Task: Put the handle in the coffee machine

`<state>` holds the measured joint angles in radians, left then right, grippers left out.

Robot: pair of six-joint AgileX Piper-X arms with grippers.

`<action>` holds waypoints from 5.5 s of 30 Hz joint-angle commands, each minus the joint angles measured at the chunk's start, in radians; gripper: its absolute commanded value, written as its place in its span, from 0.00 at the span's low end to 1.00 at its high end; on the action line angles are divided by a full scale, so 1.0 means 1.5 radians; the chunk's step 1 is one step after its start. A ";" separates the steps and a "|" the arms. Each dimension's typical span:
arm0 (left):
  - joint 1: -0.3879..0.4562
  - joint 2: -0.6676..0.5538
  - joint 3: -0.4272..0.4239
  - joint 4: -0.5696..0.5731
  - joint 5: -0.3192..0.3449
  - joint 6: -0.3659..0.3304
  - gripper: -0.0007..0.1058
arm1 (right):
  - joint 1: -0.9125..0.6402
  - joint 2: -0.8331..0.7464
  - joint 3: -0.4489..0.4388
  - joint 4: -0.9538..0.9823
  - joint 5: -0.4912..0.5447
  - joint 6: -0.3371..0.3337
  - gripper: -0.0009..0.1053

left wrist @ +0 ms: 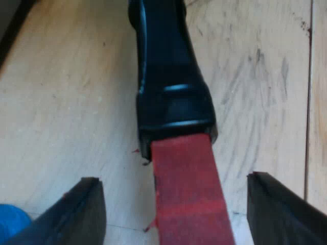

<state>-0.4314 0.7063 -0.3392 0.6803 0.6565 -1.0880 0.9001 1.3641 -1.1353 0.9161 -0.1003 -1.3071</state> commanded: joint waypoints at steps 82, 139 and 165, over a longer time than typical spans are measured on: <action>-0.001 0.018 0.029 -0.146 0.010 -0.007 0.01 | 0.000 -0.010 -0.010 -0.085 0.036 0.022 0.86; 0.317 -0.042 -0.097 0.180 0.126 0.071 0.01 | 0.298 -0.164 0.000 -0.187 0.545 -0.009 0.86; 0.546 0.059 -0.102 0.149 0.225 0.216 0.01 | 0.345 -0.109 0.175 -0.646 0.643 -0.164 0.86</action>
<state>0.3854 0.8059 -0.4740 0.9278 0.9241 -0.7738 1.4175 1.2105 -0.8713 -0.0417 0.8575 -1.5316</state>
